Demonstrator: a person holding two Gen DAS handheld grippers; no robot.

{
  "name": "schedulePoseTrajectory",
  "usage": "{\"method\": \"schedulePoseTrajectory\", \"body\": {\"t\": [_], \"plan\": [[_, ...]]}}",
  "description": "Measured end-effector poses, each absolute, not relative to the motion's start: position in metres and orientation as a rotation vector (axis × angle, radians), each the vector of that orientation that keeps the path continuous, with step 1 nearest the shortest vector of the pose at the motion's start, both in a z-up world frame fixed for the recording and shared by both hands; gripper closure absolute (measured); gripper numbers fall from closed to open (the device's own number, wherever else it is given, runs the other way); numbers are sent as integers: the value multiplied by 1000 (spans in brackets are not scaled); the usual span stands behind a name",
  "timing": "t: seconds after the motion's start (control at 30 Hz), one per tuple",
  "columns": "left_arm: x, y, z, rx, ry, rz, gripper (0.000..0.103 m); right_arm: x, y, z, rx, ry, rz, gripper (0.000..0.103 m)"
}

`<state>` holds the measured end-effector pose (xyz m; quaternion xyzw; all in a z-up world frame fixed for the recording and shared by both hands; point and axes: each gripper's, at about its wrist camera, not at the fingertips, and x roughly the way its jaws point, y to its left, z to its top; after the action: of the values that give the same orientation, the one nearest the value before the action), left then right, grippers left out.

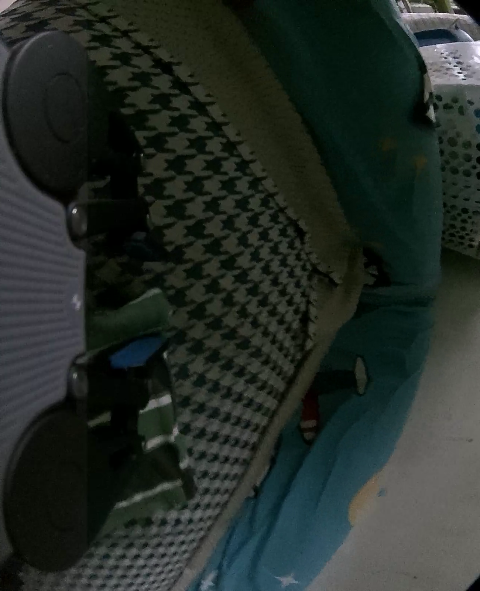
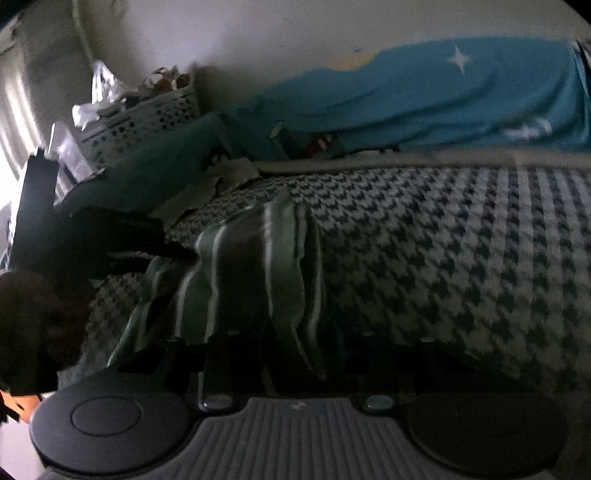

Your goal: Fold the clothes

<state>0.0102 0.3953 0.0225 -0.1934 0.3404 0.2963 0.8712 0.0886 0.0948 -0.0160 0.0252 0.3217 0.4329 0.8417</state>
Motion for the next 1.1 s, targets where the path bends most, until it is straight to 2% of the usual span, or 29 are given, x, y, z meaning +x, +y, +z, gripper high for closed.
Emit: {"method": "schedulePoseTrajectory", "body": {"t": [0.1, 0.27, 0.4, 0.53, 0.83, 1.1], "plan": [[13, 397, 19, -402, 710, 637, 51, 84, 95, -15, 28, 661, 908, 67], [13, 397, 28, -415, 678, 640, 55, 76, 89, -1, 18, 625, 894, 67], [2, 395, 44, -434, 651, 621, 54, 70, 82, 17, 38, 582, 896, 67], [-7, 391, 47, -437, 702, 618, 54, 60, 86, 28, 33, 563, 944, 67], [-13, 388, 20, -375, 807, 645, 54, 47, 99, 10, -15, 630, 976, 67], [-4, 389, 15, -307, 824, 656, 48, 47, 102, -6, -68, 649, 966, 71]]}}
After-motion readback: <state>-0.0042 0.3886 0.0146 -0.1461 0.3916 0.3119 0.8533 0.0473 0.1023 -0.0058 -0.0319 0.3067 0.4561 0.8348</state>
